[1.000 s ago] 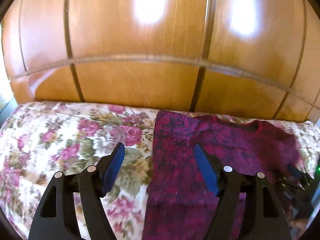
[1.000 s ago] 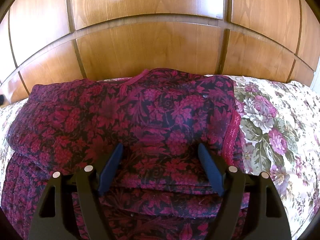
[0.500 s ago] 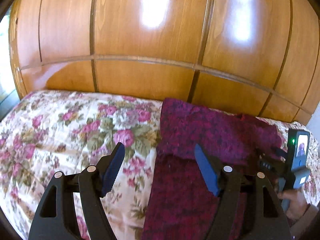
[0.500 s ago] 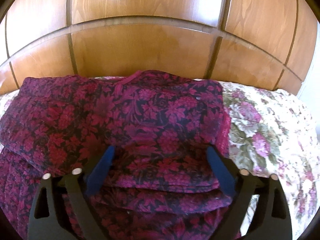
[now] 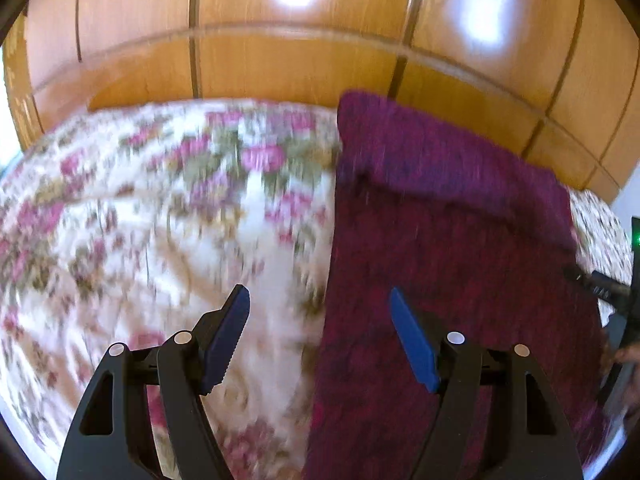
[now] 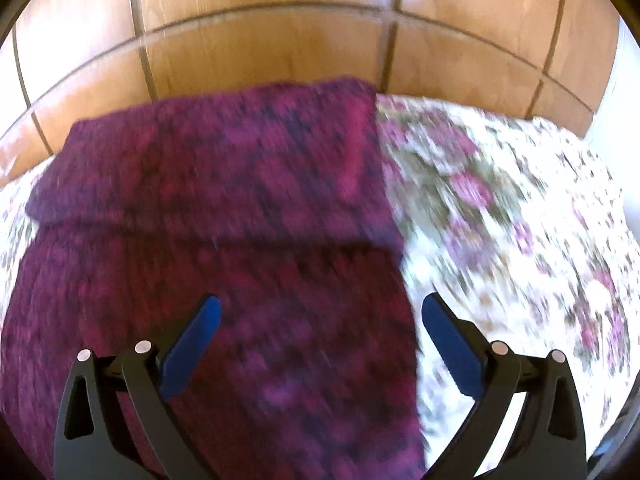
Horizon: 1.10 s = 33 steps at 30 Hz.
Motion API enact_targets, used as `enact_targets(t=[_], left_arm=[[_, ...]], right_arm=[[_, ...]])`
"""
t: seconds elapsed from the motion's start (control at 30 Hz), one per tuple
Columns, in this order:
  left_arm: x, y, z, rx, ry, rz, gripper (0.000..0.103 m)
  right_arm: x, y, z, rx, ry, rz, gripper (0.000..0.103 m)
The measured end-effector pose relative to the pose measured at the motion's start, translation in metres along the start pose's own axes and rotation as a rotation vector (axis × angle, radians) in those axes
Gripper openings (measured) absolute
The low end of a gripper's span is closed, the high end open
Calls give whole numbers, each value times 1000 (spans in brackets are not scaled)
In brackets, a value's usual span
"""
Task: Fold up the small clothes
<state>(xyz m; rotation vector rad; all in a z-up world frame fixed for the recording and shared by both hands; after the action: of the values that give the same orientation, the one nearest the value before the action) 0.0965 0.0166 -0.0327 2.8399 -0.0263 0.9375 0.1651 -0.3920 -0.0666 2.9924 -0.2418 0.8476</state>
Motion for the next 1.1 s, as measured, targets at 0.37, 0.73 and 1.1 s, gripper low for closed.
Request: enact_targets(t=[0.37,0.73,1.1], left_arm=[[-97,-26,-39,-288,-181,19,57],[-90,-17,-63,-508,-209,27,16],[5,-12,-41,-650,-83,-175,14]], right_arm=[[-125,27,-65,284,-169,67,92],[-135,30,-105,544,-246,119,22],[-30,39,-80,648,-45,371,21]])
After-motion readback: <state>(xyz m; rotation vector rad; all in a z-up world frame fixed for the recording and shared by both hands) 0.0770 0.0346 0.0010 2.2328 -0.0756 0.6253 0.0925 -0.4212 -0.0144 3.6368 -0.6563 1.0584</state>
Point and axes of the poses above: each gripper's, at about its wrist camera, not at the fingertips, and z roughly the way its jaws point, y to its right, x to its top, the point moved 1 cm from there along z, roughly the way its jaws point, and after that the axes turned 1 degree about -y, right-handed, at the moved point
